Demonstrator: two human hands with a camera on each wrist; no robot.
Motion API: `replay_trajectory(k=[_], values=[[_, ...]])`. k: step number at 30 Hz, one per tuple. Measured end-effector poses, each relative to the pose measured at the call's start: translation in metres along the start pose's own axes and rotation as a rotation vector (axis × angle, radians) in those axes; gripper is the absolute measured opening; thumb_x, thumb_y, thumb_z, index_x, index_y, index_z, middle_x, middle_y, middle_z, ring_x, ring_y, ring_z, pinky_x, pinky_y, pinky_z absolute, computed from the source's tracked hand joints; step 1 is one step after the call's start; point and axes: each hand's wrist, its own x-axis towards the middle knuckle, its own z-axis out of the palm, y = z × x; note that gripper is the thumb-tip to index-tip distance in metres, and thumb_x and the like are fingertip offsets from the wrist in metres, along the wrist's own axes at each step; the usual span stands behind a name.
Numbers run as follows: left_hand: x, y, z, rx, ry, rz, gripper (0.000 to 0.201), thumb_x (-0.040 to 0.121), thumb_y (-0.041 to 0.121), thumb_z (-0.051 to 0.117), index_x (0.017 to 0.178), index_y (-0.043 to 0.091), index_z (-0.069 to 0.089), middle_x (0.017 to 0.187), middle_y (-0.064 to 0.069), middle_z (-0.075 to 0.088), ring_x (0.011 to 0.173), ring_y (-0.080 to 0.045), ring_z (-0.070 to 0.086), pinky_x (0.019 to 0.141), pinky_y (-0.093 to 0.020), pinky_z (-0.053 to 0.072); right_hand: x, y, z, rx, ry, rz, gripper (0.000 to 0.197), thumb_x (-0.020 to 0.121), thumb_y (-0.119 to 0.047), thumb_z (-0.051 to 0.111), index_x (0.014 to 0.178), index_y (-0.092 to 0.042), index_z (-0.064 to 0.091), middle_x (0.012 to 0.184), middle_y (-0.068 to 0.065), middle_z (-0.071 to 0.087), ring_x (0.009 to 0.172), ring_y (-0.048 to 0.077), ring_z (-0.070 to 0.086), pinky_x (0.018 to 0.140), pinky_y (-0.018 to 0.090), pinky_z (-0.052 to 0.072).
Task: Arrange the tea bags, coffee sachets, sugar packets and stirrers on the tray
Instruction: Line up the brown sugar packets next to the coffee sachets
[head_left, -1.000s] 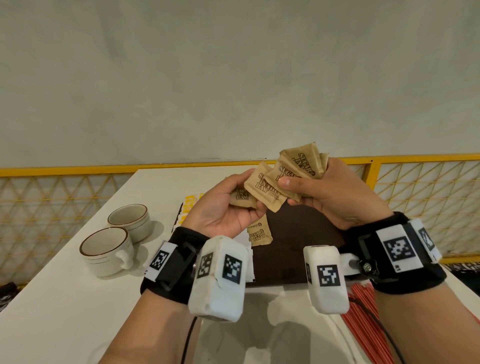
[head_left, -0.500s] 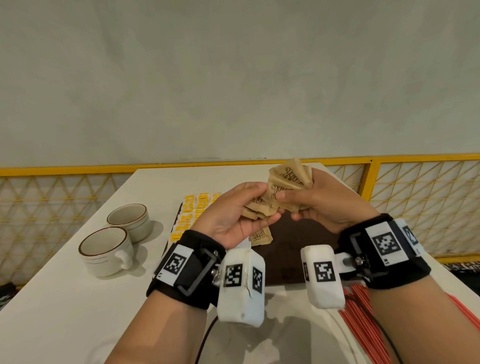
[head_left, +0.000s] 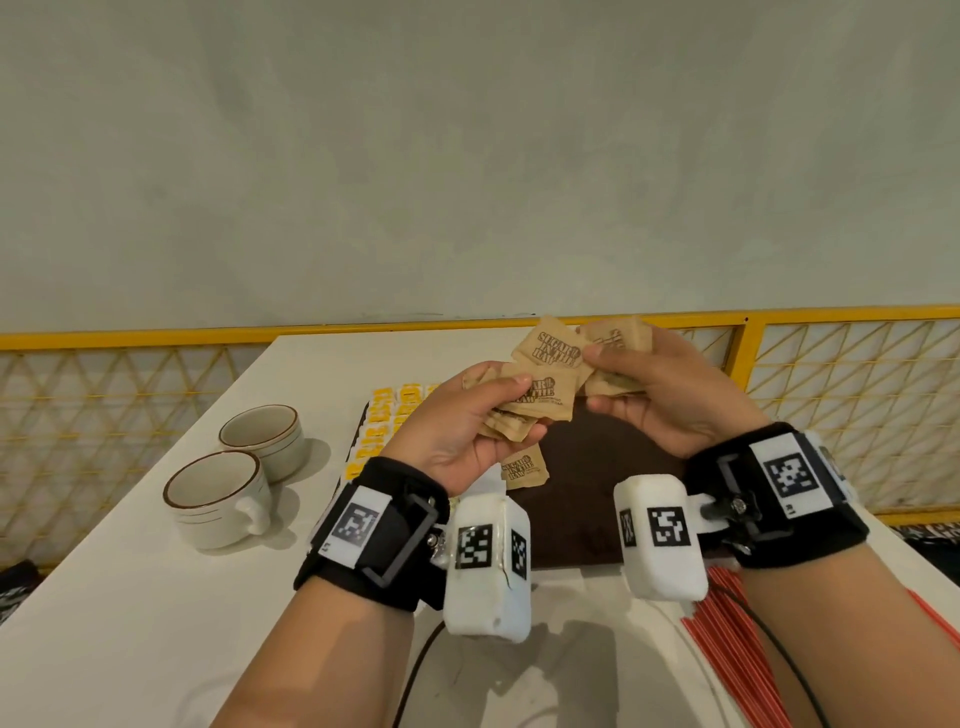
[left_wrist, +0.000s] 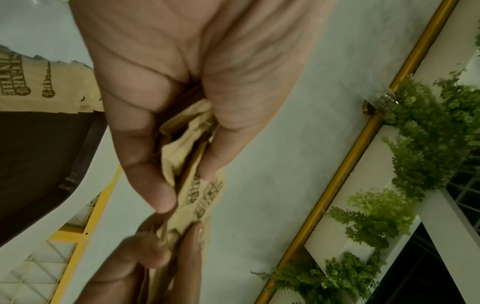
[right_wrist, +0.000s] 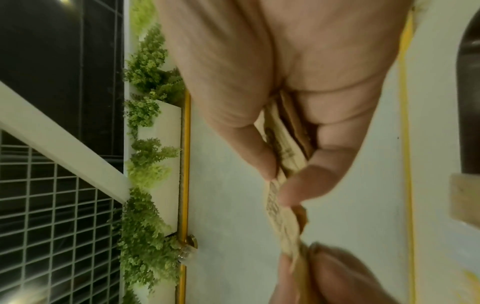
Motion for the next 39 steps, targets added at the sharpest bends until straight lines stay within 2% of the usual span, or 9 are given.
replay_trajectory(k=[4, 9, 14, 20, 23, 26, 31, 35, 39], values=[[0.000, 0.003, -0.002, 0.005, 0.002, 0.013, 0.006, 0.091, 0.002, 0.055, 0.089, 0.007, 0.058, 0.084, -0.015, 0.069, 0.065, -0.019, 0.069, 0.050, -0.025, 0.056, 0.001, -0.001, -0.003, 0.013, 0.041, -0.047, 0.014, 0.090, 0.000, 0.056, 0.103, -0.004, 0.059, 0.088, 0.012, 0.072, 0.073, 0.018, 0.071, 0.056, 0.022, 0.057], [0.002, 0.003, -0.008, 0.008, 0.069, 0.035, 0.003, 0.093, 0.006, 0.055, 0.095, 0.005, 0.057, 0.089, -0.017, 0.067, 0.068, -0.020, 0.070, 0.054, -0.028, 0.057, 0.000, -0.005, -0.005, 0.061, 0.097, -0.123, 0.009, 0.088, 0.002, 0.059, 0.093, -0.005, 0.062, 0.086, 0.011, 0.072, 0.071, 0.016, 0.071, 0.050, 0.019, 0.053], [0.001, 0.002, -0.003, -0.025, -0.001, -0.026, 0.054, 0.081, 0.042, 0.058, 0.114, -0.001, 0.058, 0.098, -0.018, 0.068, 0.080, -0.021, 0.070, 0.058, -0.025, 0.057, -0.002, 0.008, 0.009, -0.280, -0.033, -0.035, 0.013, 0.086, 0.005, 0.062, 0.096, -0.002, 0.060, 0.083, 0.017, 0.065, 0.053, 0.010, 0.060, 0.045, 0.019, 0.047], [0.000, -0.001, -0.007, 0.020, 0.009, 0.044, 0.012, 0.085, -0.003, 0.060, 0.093, 0.004, 0.056, 0.092, -0.019, 0.069, 0.076, -0.025, 0.071, 0.058, -0.026, 0.058, -0.001, 0.003, 0.007, -0.059, -0.062, 0.034, 0.024, 0.092, 0.005, 0.033, 0.105, -0.003, 0.052, 0.091, 0.021, 0.058, 0.065, 0.023, 0.063, 0.051, 0.029, 0.055], [0.001, 0.001, -0.009, -0.004, 0.018, 0.044, 0.010, 0.087, -0.004, 0.058, 0.091, 0.004, 0.056, 0.092, -0.019, 0.068, 0.075, -0.024, 0.070, 0.056, -0.028, 0.057, -0.004, -0.003, -0.001, -0.011, -0.116, 0.004, 0.023, 0.096, 0.006, 0.038, 0.110, -0.002, 0.054, 0.098, 0.019, 0.064, 0.074, 0.025, 0.070, 0.059, 0.030, 0.059], [0.001, -0.001, -0.007, -0.015, 0.008, 0.031, 0.010, 0.089, 0.004, 0.058, 0.100, 0.003, 0.058, 0.087, -0.016, 0.070, 0.072, -0.021, 0.071, 0.056, -0.028, 0.057, -0.006, -0.002, -0.003, -0.111, -0.125, -0.033, 0.016, 0.090, 0.004, 0.052, 0.103, -0.002, 0.059, 0.091, 0.012, 0.068, 0.073, 0.018, 0.070, 0.054, 0.025, 0.058], [0.001, -0.005, -0.001, 0.025, -0.034, 0.024, 0.050, 0.078, 0.032, 0.064, 0.117, 0.002, 0.057, 0.099, -0.016, 0.069, 0.082, -0.021, 0.070, 0.061, -0.026, 0.057, 0.002, 0.014, 0.008, -0.281, -0.017, -0.085, 0.015, 0.080, 0.001, 0.069, 0.091, -0.005, 0.060, 0.081, 0.008, 0.065, 0.058, 0.010, 0.065, 0.044, 0.017, 0.050], [0.002, -0.007, -0.004, 0.048, -0.022, 0.051, 0.032, 0.082, 0.004, 0.064, 0.114, 0.005, 0.059, 0.097, -0.012, 0.070, 0.082, -0.023, 0.070, 0.061, -0.027, 0.058, 0.006, 0.017, 0.007, -0.161, -0.020, -0.077, 0.009, 0.083, 0.000, 0.065, 0.087, -0.002, 0.058, 0.079, 0.010, 0.064, 0.060, 0.012, 0.066, 0.049, 0.018, 0.053], [0.004, -0.003, -0.008, 0.024, -0.004, 0.060, 0.018, 0.085, -0.002, 0.061, 0.100, 0.006, 0.061, 0.085, -0.010, 0.073, 0.074, -0.021, 0.072, 0.059, -0.029, 0.059, 0.006, 0.007, -0.005, -0.052, 0.098, -0.117, 0.005, 0.089, -0.001, 0.058, 0.084, -0.003, 0.058, 0.080, 0.009, 0.067, 0.064, 0.012, 0.068, 0.052, 0.019, 0.055]])
